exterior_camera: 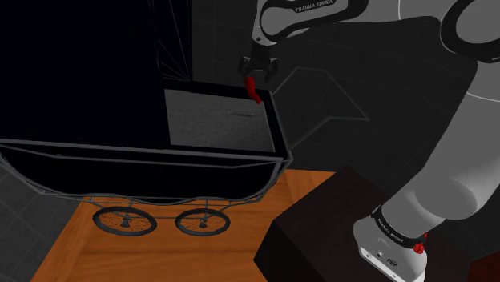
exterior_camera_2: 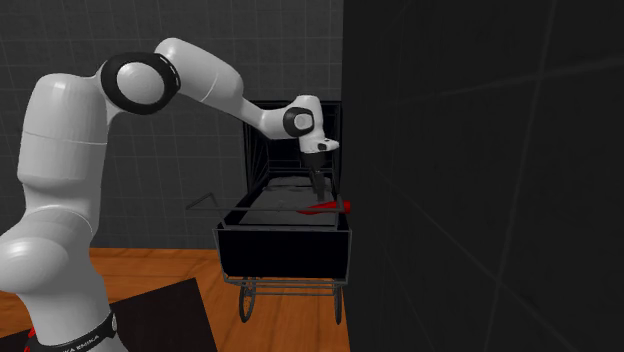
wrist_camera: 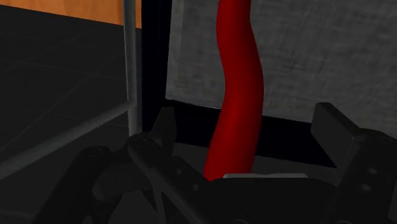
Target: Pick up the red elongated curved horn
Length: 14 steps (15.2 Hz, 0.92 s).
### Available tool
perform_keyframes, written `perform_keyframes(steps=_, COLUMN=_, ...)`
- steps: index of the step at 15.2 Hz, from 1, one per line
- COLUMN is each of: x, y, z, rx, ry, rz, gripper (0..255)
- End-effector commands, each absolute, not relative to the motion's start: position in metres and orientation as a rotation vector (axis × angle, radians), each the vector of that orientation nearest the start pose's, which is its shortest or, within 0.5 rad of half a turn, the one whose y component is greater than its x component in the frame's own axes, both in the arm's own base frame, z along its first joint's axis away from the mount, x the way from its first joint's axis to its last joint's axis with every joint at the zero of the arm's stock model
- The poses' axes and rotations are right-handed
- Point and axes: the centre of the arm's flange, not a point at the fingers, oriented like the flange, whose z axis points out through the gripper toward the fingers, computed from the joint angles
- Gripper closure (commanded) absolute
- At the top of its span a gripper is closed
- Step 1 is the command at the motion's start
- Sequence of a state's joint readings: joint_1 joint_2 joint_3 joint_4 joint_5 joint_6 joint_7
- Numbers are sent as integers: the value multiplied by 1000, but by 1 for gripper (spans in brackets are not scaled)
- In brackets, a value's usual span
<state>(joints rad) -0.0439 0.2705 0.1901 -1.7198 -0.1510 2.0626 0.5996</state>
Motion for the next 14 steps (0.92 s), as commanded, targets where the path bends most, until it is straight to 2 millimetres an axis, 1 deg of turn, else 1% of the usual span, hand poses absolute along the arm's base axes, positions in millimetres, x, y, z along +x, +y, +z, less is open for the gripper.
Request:
perform_keyframes(steps=1, x=650, y=77, z=422, rx=-3119, ry=643, rz=-168, gripper=0)
perform_keyframes(steps=7, x=650, y=77, z=390, rx=-3119, ry=643, rz=-168, gripper=0)
perform_keyframes(steps=8, x=650, y=77, z=387, rx=-3119, ry=643, rz=-168, gripper=0)
perform_keyframes(steps=10, x=650, y=77, z=387, rx=-3119, ry=643, rz=-168, gripper=0)
perform_keyframes(steps=11, x=650, y=77, z=387, rx=-3119, ry=643, rz=-168, gripper=255)
perform_keyframes(steps=14, x=650, y=77, z=387, rx=-3119, ry=643, rz=-168, gripper=255)
